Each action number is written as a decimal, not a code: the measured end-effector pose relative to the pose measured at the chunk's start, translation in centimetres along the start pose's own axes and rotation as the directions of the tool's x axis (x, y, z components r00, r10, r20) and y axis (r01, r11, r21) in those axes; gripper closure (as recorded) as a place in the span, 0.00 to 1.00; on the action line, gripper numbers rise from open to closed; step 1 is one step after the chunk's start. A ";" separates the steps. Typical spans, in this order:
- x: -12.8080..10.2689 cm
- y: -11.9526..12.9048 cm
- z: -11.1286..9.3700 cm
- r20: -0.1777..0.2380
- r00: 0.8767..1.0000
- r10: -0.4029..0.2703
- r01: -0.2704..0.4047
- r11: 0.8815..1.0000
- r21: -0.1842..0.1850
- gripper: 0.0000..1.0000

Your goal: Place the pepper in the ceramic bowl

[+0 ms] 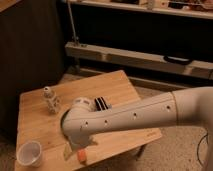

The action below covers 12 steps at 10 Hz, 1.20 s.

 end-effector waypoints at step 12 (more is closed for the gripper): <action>1.7 -0.2 6.5 0.061 0.997 0.037 -0.035 0.999 -0.024 0.20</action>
